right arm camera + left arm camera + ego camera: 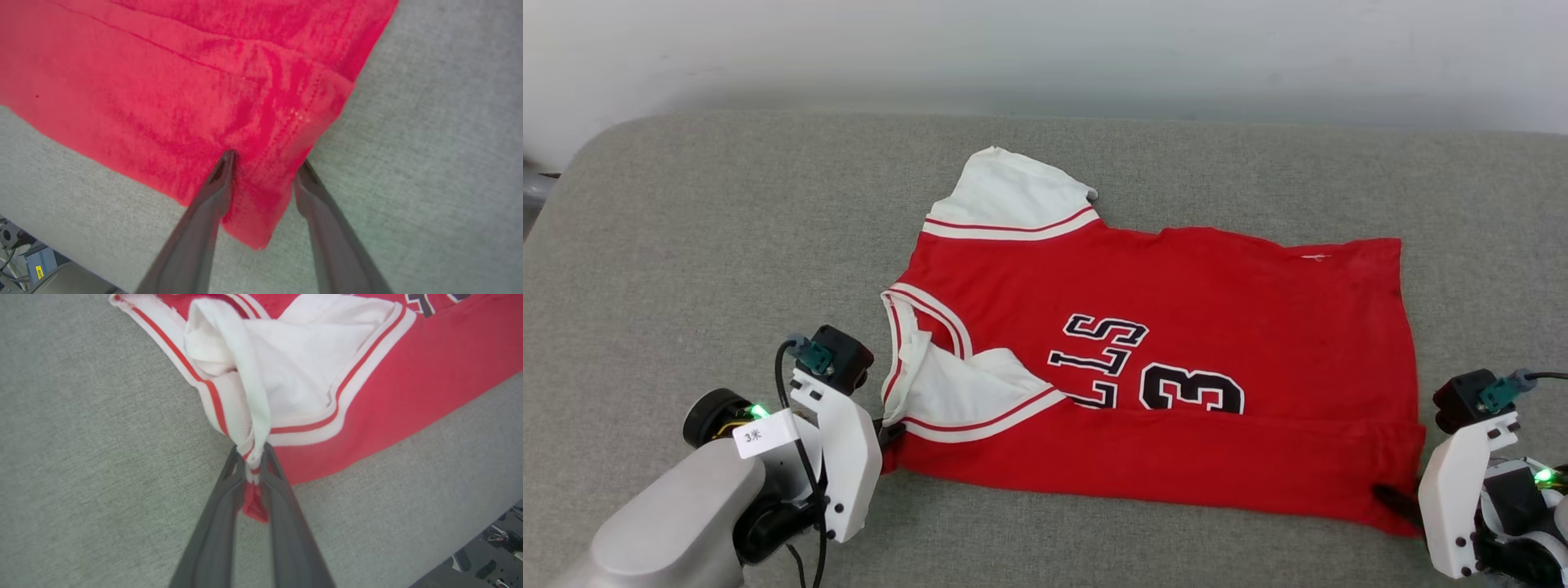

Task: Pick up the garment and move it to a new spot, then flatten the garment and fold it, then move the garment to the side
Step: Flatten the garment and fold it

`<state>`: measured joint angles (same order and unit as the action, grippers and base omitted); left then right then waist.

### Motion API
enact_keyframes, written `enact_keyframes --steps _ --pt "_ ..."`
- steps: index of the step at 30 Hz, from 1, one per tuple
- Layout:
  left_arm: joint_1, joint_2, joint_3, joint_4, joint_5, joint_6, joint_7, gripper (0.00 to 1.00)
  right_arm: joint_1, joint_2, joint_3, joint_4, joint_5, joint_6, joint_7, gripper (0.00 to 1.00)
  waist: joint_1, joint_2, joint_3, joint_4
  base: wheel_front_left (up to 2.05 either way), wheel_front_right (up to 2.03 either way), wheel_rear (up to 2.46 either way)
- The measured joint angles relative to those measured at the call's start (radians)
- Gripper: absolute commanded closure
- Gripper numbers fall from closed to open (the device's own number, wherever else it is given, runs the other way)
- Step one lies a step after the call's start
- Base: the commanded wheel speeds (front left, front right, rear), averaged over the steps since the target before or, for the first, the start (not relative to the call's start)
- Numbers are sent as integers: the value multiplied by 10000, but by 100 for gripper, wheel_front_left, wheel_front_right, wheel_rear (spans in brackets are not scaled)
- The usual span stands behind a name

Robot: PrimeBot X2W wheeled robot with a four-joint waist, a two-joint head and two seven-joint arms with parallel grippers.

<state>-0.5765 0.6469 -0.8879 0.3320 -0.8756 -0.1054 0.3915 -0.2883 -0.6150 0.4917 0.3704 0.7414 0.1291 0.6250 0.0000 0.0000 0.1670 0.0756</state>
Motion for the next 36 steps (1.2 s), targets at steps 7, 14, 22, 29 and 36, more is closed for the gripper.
enact_keyframes --steps 7,14,22,29,36 --pt "487 132 146 67 -276 123 -297 100 82 -165 148 -125 309 21 -815 100 0 0 -521 -125 0 0 0" --pt "1213 596 240 -591 -552 405 -389 100 696 -669 -163 -782 512 21 -1214 100 0 0 -1133 -201 0 0 0" --pt "2391 1367 201 -1965 -731 1087 -357 100 2055 -878 -836 -1785 558 25 -1143 100 -1 0 -1556 -144 0 0 0" --pt "3105 1547 109 -2441 -980 1457 -339 100 3223 -903 -1678 -2351 380 25 -702 100 -1 0 -1539 -73 0 0 0" --pt "3163 1252 96 -1785 -1133 1434 -430 100 3383 -198 -1927 -2023 -8 25 -437 100 0 1 -1272 -134 0 0 0"
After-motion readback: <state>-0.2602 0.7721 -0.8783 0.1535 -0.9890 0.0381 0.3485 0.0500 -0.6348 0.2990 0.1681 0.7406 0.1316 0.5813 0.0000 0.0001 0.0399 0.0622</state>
